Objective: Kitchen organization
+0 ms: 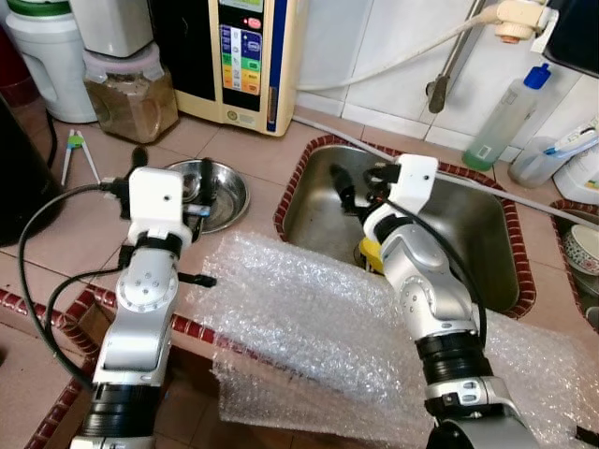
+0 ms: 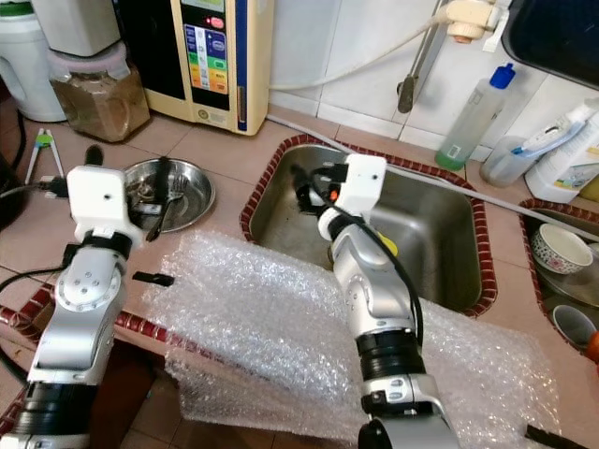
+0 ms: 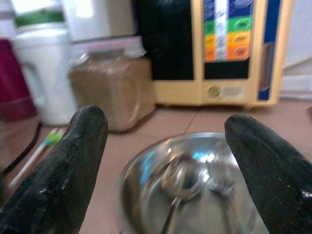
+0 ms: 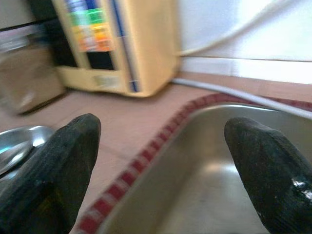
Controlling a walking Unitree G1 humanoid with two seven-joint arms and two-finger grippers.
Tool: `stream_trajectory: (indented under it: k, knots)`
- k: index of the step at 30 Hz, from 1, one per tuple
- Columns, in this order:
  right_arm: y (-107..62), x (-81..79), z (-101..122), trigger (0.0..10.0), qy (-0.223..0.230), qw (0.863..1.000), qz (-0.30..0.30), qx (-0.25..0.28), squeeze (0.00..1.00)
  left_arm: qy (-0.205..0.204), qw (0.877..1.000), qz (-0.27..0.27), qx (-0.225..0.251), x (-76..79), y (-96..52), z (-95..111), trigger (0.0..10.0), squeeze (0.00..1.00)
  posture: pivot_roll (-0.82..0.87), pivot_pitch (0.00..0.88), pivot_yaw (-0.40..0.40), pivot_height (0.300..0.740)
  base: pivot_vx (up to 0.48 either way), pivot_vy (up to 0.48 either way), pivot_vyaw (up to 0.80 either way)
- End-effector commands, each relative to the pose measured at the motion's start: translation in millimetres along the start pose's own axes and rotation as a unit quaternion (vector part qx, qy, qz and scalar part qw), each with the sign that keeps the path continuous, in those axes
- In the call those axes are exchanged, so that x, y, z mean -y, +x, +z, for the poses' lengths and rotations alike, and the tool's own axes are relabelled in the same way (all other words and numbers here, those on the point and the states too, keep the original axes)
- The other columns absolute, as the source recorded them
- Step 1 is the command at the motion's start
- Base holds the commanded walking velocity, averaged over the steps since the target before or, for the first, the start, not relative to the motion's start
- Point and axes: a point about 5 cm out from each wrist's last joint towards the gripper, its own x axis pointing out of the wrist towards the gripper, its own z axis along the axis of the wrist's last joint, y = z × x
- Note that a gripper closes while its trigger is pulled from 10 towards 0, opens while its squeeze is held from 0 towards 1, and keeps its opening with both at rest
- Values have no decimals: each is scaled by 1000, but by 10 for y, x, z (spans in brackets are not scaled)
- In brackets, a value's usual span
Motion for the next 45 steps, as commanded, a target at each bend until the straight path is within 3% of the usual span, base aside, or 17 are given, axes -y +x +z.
stream_trajectory:
  k: [1, 2, 3, 4, 7, 8, 9, 11, 12, 20, 23, 24, 25, 27, 28, 40, 45]
  knots:
    - [-26, -25, 32, 10000, -14, 1000, 14, 5, 1000, 0, 1000, 3, 20, -7, -17, 76, 10000, 1000, 117, 87, -105, 740, 0, 0, 0]
    - [-34, -54, 31, 10000, -20, 999, 25, 5, 404, 0, 1000, 5, 19, -20, -50, 63, 10000, 1000, 119, 86, -106, 740, 0, 0, 0]
    - [-34, -54, 31, 10000, -20, 999, 25, 5, 404, 0, 1000, 5, 19, -20, -50, 63, 10000, 1000, 119, 86, -106, 740, 0, 0, 0]
    - [-35, -59, 39, 10000, -28, 999, 29, 5, 0, -1, 1000, 7, 18, -31, -82, 54, 10000, 1000, 118, 88, -108, 740, 0, 0, 0]
    - [-23, -41, 67, 10000, -24, 999, 26, 7, 0, -8, 1000, 13, 4, -35, -139, 18, 10000, 1000, 121, 89, -107, 740, 0, 0, 0]
    - [-22, -40, 69, 10000, -24, 999, 26, 7, 0, -9, 1000, 14, 2, -36, -144, 12, 10000, 627, 121, 89, -107, 740, 0, 0, 0]
    - [-20, -45, 57, 10000, -26, 999, 29, 1, 0, -14, 1000, 12, -8, -24, -158, -17, 10000, 122, 123, 89, -108, 740, 0, 0, 0]
    - [-19, -48, 48, 10000, -28, 999, 31, -3, 0, -18, 1000, 10, -15, -15, -169, -38, 10000, 122, 123, 89, -108, 740, 0, 0, 0]
    - [-22, -61, 34, 10000, -25, 999, 36, -8, 0, -28, 999, 7, -31, 4, -193, -86, 10000, 0, 123, 89, -108, 740, 0, 0, 0]
    - [-148, -384, 100, 10000, -8, 984, 178, 12, 0, -93, 992, 1, -87, 65, -235, -226, 10000, 0, 115, 91, -107, 740, 0, 0, 0]
    - [-191, -432, 53, 10000, -13, 979, 201, -2, 0, -103, 990, -2, -100, 89, -244, -258, 5961, 0, 115, 92, -108, 740, 0, 0, 0]
    - [-191, -432, 53, 10000, -13, 979, 201, -2, 0, -103, 990, -2, -100, 89, -244, -258, 5961, 0, 115, 92, -108, 740, 0, 0, 0]
    - [-200, -445, 38, 10000, -12, 978, 206, -8, 0, -107, 989, -1, -104, 89, -246, -264, 3569, 0, 115, 92, -108, 740, 0, 0, 0]
    - [-208, -447, 31, 10000, -12, 978, 208, -12, 0, -112, 988, 0, -108, 89, -245, -269, 2824, 0, 114, 92, -108, 740, 0, 0, 0]
    - [-215, -452, 22, 10000, -15, 978, 210, -15, 0, -116, 987, 0, -112, 90, -246, -276, 39, 0, 114, 92, -108, 740, 0, 0, 0]
    - [-244, -481, -11, 10000, -92, 971, 218, -22, 0, -130, 985, 8, -114, 88, -217, -267, 0, 0, 111, 88, -113, 740, 0, 0, 0]
    - [-237, -465, -10, 10000, -93, 972, 215, -20, 0, -130, 985, 13, -110, 76, -199, -241, 0, 0, 111, 88, -113, 740, 0, 0, 0]
